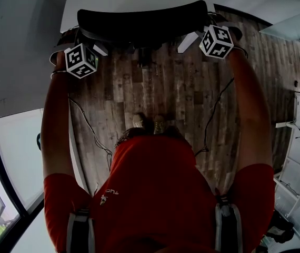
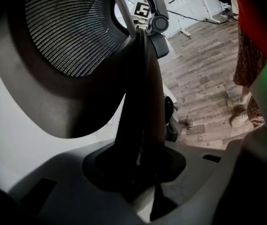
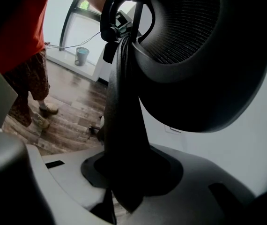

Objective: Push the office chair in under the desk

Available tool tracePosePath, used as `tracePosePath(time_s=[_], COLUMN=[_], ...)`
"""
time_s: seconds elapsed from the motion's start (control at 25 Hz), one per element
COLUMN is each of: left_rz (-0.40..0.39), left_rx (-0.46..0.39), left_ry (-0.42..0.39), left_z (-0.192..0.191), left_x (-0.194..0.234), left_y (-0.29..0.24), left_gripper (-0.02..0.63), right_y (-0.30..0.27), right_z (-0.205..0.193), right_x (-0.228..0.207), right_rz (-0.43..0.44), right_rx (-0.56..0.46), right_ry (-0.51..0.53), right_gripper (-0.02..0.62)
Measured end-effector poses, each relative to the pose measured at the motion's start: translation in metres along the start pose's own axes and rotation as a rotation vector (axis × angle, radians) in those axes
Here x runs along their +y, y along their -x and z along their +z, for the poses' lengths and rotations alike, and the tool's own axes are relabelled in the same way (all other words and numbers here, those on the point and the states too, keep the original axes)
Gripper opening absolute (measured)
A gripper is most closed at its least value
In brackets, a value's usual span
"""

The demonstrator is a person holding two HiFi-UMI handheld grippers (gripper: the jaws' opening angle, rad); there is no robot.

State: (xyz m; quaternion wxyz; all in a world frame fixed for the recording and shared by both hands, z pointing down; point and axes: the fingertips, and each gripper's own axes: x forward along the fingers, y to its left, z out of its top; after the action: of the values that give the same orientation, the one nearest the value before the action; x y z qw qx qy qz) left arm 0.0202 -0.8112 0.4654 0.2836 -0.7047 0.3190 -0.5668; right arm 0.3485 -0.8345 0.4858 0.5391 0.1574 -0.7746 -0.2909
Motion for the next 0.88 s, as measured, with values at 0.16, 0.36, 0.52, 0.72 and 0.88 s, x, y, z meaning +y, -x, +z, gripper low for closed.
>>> tracePosePath(time_s=[0.16,0.36,0.52,0.72,0.88], left_rz=[0.003,0.002,0.042,0.077,0.143], left_rx=[0.002,0.013,0.013,0.008,-0.034], left_ry=[0.015,0.031,0.04,0.063,0.142], left_z=[0.003,0.002,0.005,0.006,0.009], left_x=[-0.004,-0.006,0.0,-0.001,0.003], left_y=[0.003,0.011,0.028,0.05,0.079], left_gripper=[0.145,0.226,0.252,0.261,0.261], right_y=[0.001,0.014,0.034,0.055,0.081], right_z=[-0.004,-0.009,-0.013,-0.015,-0.009], right_x=[0.005,-0.001,-0.002,0.001,0.001], right_rz=[0.023,0.002,-0.017,-0.041,-0.108], right_rx=[0.019,0.047,0.051,0.047,-0.004], right_ry=[0.003,0.006,0.003,-0.031,-0.116], right_gripper=[0.135,0.223,0.238,0.238,0.238])
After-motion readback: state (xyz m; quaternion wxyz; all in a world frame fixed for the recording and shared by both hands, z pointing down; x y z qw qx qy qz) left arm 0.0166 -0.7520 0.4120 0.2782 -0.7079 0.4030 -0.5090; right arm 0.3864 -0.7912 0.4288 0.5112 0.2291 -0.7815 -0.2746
